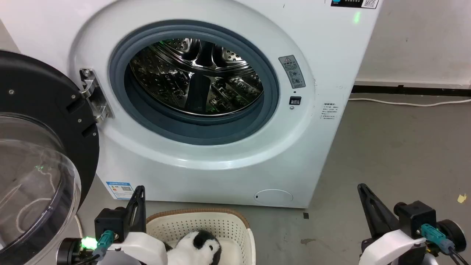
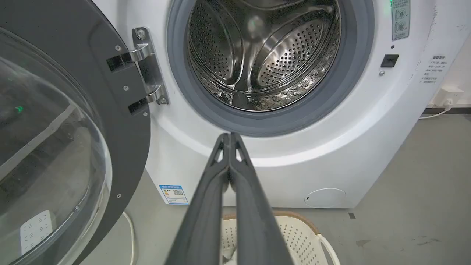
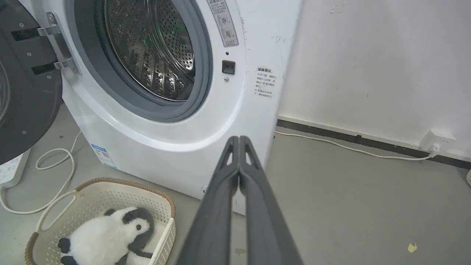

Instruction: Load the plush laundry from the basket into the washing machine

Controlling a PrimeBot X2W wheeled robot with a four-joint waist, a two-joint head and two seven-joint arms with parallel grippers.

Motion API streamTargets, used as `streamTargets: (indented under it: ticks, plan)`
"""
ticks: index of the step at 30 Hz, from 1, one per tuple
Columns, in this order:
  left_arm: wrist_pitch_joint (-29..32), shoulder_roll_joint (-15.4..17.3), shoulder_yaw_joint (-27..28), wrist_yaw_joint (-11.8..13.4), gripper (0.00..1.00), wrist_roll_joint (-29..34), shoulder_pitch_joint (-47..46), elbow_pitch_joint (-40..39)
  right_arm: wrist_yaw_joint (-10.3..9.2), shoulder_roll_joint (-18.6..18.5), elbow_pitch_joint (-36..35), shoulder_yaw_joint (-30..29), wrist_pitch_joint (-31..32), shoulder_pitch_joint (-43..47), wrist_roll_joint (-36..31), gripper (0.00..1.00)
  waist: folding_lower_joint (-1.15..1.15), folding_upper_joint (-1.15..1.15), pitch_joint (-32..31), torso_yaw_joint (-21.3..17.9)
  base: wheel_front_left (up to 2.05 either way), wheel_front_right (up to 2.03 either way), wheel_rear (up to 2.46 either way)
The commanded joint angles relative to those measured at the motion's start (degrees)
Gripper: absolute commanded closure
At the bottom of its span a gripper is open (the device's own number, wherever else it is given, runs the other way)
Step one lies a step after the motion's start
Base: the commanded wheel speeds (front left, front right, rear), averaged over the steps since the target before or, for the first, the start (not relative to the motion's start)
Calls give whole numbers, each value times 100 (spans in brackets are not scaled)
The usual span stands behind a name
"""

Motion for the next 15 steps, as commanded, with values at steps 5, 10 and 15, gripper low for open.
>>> streamTargets:
  ticks: [5,10,15]
  plan:
    - [2,0,1,-25,100,9,-89,-25,-5,4,-24,-3,4,-66,-43,100,0,0,0,0,0,0,0]
    - [2,0,1,-25,100,9,-89,-25,-5,4,-24,-3,4,-66,-43,100,0,0,0,0,0,0,0]
    - [2,0,1,-25,100,9,-89,-25,-5,4,-24,-3,4,-66,-43,100,0,0,0,0,0,0,0]
